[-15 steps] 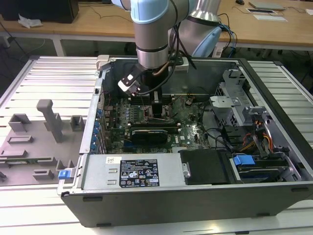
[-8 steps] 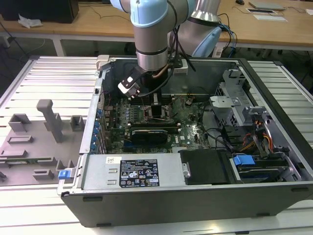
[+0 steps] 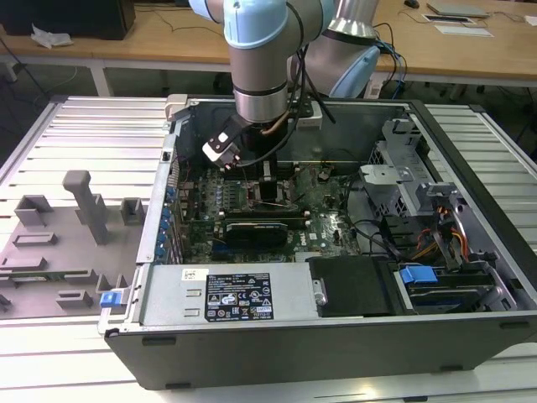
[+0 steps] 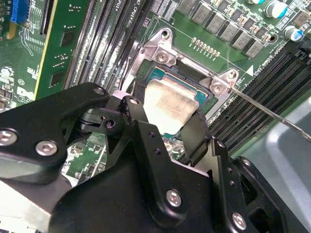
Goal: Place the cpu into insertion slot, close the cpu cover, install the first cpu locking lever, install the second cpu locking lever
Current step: 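Place the cpu into insertion slot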
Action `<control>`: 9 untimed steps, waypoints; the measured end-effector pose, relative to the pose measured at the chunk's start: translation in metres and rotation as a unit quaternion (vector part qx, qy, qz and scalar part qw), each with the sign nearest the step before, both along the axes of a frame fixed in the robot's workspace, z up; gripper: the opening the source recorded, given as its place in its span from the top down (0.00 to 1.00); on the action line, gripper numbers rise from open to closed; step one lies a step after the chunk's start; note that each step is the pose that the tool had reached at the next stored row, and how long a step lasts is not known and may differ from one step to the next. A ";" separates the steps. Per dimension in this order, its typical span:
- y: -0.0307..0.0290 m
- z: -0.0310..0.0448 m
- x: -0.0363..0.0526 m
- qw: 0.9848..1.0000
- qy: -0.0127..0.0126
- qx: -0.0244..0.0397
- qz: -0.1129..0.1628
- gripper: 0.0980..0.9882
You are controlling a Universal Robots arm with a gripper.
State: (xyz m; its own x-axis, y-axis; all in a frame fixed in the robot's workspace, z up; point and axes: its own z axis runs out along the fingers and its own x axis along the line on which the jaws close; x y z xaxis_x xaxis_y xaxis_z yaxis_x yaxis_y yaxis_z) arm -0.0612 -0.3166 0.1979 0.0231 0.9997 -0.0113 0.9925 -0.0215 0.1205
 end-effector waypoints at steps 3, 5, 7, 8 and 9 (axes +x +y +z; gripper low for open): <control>0.0000 0.0000 0.0000 1.000 0.000 0.000 0.000 0.50; 0.0000 0.0000 0.0000 1.000 0.000 0.000 0.000 0.50; 0.0001 0.0000 0.0000 1.000 0.000 0.000 0.000 0.49; 0.0000 0.0000 0.0000 1.000 0.000 0.000 0.000 0.42; 0.0000 0.0000 0.0000 1.000 0.000 0.000 0.000 0.42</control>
